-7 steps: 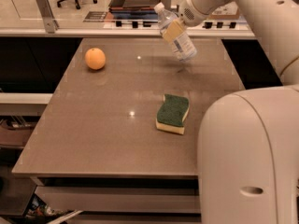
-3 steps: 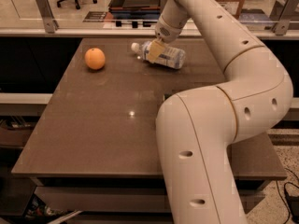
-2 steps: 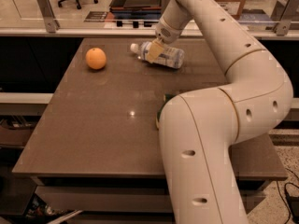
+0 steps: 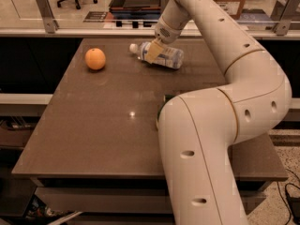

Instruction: Knock blue plastic bottle over

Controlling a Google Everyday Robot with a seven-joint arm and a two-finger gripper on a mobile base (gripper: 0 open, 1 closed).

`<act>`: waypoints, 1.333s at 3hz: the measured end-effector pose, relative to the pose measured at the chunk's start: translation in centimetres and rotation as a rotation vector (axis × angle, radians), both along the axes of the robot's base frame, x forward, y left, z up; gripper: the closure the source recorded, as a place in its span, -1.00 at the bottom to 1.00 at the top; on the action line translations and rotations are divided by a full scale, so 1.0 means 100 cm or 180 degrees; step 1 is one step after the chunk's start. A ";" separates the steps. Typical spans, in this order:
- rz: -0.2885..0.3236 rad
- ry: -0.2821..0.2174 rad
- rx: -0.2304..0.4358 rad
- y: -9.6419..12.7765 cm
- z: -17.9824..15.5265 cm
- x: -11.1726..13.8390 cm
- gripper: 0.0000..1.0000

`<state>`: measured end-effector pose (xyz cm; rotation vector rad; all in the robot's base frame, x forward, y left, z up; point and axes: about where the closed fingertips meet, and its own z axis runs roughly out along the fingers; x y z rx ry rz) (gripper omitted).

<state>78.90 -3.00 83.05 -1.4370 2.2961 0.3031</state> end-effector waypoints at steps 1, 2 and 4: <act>0.0000 0.0000 0.0000 0.000 0.002 0.000 -0.27; 0.0004 0.0009 0.0000 0.002 -0.001 0.001 -0.73; 0.0005 0.0010 0.0000 0.002 -0.001 0.001 -1.00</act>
Offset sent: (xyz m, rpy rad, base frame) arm -0.0001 0.0001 0.0021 0.0000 -0.0001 0.0001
